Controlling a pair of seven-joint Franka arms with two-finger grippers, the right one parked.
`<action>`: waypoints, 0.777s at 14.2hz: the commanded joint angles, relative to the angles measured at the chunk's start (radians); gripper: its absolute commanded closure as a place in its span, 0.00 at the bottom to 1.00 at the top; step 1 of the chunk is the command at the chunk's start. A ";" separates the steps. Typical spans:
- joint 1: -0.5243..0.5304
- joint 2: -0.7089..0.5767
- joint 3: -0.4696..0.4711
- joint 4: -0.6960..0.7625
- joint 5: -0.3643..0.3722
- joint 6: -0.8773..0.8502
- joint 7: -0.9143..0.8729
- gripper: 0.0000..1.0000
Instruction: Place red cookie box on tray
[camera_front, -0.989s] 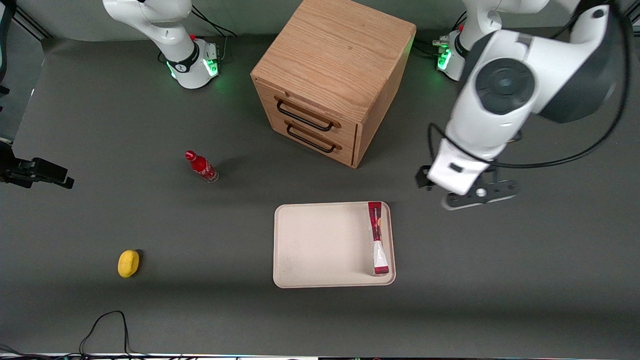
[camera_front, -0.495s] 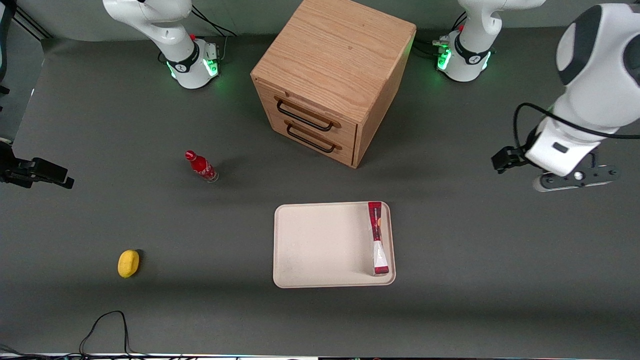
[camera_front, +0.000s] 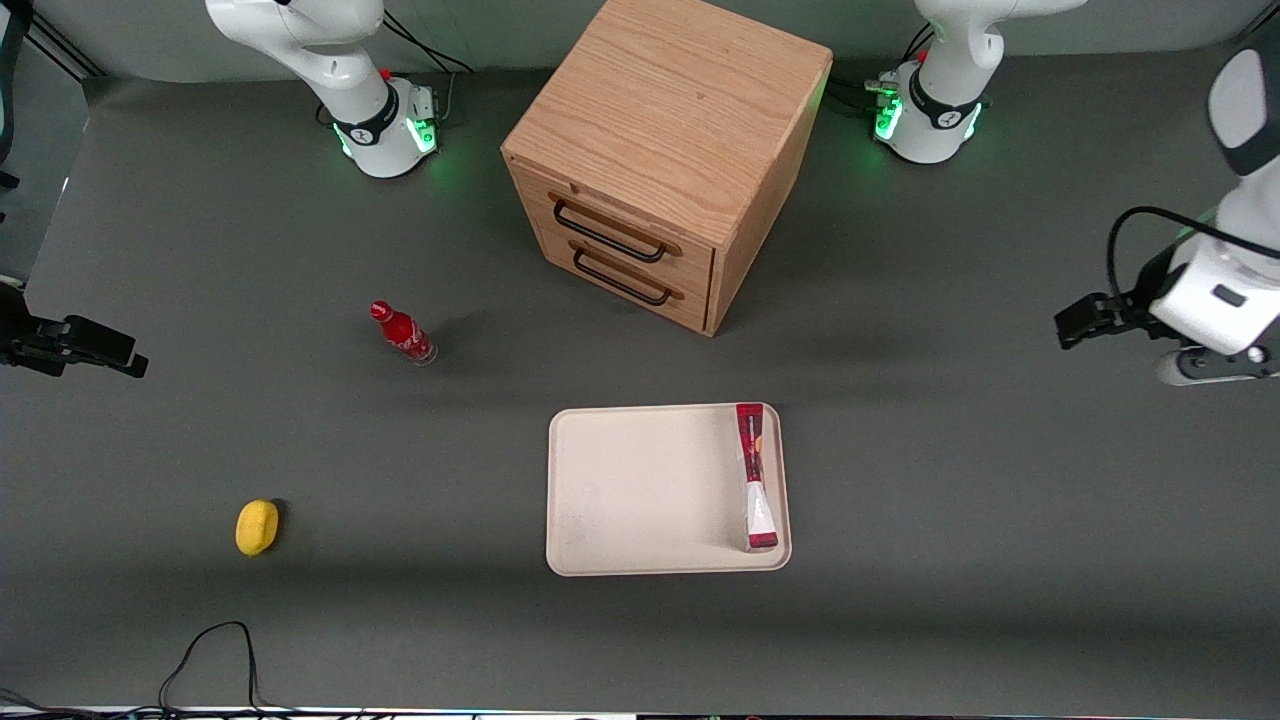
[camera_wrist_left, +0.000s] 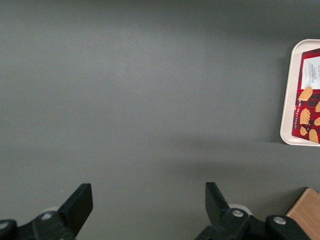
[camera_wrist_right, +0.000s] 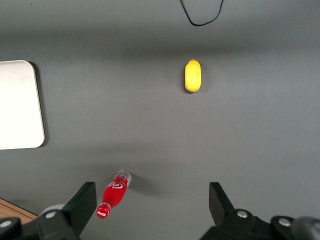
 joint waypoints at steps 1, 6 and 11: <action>-0.043 -0.022 0.047 0.021 -0.018 -0.016 0.046 0.00; -0.038 -0.011 0.047 0.064 -0.039 -0.053 0.038 0.00; -0.033 -0.014 0.047 0.058 -0.073 -0.079 0.044 0.00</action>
